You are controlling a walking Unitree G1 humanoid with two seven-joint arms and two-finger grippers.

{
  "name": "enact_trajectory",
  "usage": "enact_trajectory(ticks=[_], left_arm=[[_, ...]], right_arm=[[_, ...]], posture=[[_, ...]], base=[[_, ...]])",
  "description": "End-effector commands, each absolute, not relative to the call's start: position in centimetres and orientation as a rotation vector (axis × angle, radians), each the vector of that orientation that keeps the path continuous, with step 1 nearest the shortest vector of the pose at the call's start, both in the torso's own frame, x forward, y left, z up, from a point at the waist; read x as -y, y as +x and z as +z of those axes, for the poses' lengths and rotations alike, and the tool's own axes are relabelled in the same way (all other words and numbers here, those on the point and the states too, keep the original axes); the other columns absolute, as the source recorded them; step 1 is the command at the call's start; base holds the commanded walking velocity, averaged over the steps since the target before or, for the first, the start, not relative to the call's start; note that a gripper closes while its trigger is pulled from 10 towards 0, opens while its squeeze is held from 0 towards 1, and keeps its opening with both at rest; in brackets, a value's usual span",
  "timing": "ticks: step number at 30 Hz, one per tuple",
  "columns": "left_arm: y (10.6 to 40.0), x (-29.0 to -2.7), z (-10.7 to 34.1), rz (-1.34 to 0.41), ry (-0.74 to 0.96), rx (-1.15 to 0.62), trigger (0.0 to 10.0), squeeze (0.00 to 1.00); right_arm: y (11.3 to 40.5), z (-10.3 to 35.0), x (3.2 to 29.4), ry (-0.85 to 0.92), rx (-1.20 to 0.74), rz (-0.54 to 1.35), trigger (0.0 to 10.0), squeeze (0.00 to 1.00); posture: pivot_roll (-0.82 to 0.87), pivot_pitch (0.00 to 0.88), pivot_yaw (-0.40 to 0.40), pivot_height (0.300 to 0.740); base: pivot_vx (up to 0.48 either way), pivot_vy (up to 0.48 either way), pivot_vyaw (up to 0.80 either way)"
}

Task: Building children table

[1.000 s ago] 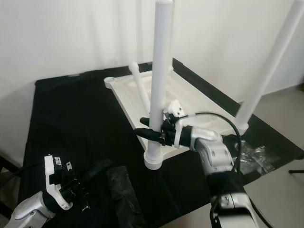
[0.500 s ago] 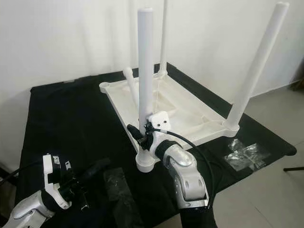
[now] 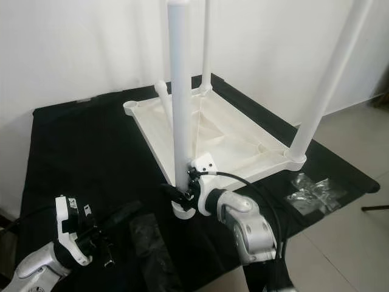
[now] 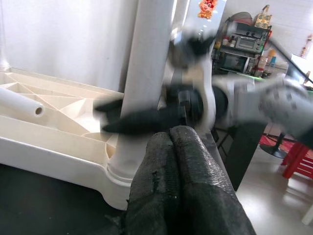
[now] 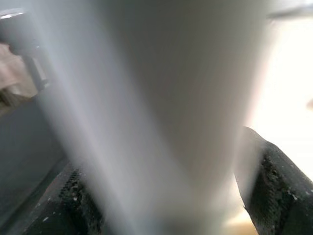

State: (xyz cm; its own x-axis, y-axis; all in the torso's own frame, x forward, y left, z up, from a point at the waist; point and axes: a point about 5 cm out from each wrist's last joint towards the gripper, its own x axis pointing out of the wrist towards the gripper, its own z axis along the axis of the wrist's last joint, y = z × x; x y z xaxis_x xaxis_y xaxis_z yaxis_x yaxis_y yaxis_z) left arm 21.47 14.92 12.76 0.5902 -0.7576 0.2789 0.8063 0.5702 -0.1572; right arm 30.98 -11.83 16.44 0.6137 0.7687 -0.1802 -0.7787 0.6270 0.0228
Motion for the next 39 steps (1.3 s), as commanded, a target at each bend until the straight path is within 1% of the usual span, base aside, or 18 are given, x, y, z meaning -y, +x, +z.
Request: enact_trajectory(ticks=[1,6,8,9,10,12,13,14,19,27,32,36,38,39], left_arm=[[21.4,-15.0,12.5,-0.92,-0.28,0.174,10.0,0.0],[21.4,-15.0,12.5,-0.92,-0.28,0.174,10.0,0.0],[21.4,-15.0,12.5,-0.92,-0.28,0.174,10.0,0.0],[21.3,-15.0,12.4,-0.918,-0.278,0.173,10.0,0.0],[21.2,-14.9,12.4,-0.918,-0.276,0.172,10.0,0.0],[21.2,-14.9,12.4,-0.918,-0.276,0.172,10.0,0.0],[21.1,-14.9,12.4,-0.919,-0.275,0.169,10.0,0.0],[21.0,-14.9,12.3,-0.92,-0.273,0.166,10.0,0.0],[20.8,-14.8,12.3,-0.921,-0.271,0.163,10.0,0.0],[20.7,-14.9,12.4,-0.92,-0.274,0.163,10.0,0.0],[20.7,-14.9,12.4,-0.922,-0.274,0.163,10.0,0.0],[20.7,-15.0,12.5,-0.921,-0.274,0.165,10.0,0.0],[20.7,-15.1,12.6,-0.918,-0.273,0.168,10.0,0.0],[20.6,-15.2,12.7,-0.917,-0.271,0.169,10.0,0.0]], right_arm=[[30.8,16.4,11.4,-0.048,-0.167,0.924,10.0,1.0],[30.8,16.4,11.4,-0.048,-0.167,0.924,10.0,1.0],[31.2,16.9,11.7,-0.082,-0.149,0.953,10.0,1.0],[32.7,17.9,12.5,-0.115,-0.128,1.04,10.0,0.0],[33.9,18.7,13.0,-0.131,-0.122,1.112,10.0,0.0],[33.9,18.7,13.0,-0.131,-0.122,1.112,10.0,0.0],[34.6,19.1,13.4,-0.127,-0.122,1.166,10.0,0.0],[35.1,19.4,13.6,-0.11,-0.129,1.197,0.0,0.0],[35.3,19.3,14.1,-0.067,-0.161,1.243,0.0,0.0],[34.8,18.4,14.9,-0.049,-0.2,1.269,0.0,0.0],[34.7,17.6,15.3,-0.052,-0.211,1.246,0.0,0.0],[33.7,15.8,15.4,-0.052,-0.23,1.182,0.0,0.0],[32.4,13.9,14.7,-0.055,-0.267,1.052,0.0,0.0],[31.1,12.1,13.1,-0.01,-0.302,0.74,0.0,0.0]], posture=[[-0.07,0.0,0.008,0.74],[-0.07,0.0,0.008,0.74],[-0.07,0.0,0.008,0.74],[-0.04,0.0,0.003,0.74],[-0.04,0.0,0.004,0.74],[-0.04,0.0,0.004,0.74],[-0.03,0.0,0.002,0.74],[-0.03,0.0,0.001,0.74],[-0.02,0.0,-0.001,0.74],[-0.03,0.0,0.002,0.74],[-0.03,0.0,0.004,0.74],[-0.04,0.0,0.002,0.74],[-0.04,0.0,-0.001,0.74],[-0.05,0.01,-0.003,0.74]], base=[[0.0,0.0,0.0],[0.0,0.0,0.0],[0.0,0.0,0.0],[0.0,0.0,0.0],[0.0,0.0,0.0],[0.0,0.0,0.0],[0.0,0.0,0.0],[0.0,0.0,0.0],[0.0,0.0,0.0],[0.0,0.0,0.0],[0.0,0.0,0.0],[0.0,0.0,0.0],[0.0,0.0,0.0],[0.0,0.0,0.0]])
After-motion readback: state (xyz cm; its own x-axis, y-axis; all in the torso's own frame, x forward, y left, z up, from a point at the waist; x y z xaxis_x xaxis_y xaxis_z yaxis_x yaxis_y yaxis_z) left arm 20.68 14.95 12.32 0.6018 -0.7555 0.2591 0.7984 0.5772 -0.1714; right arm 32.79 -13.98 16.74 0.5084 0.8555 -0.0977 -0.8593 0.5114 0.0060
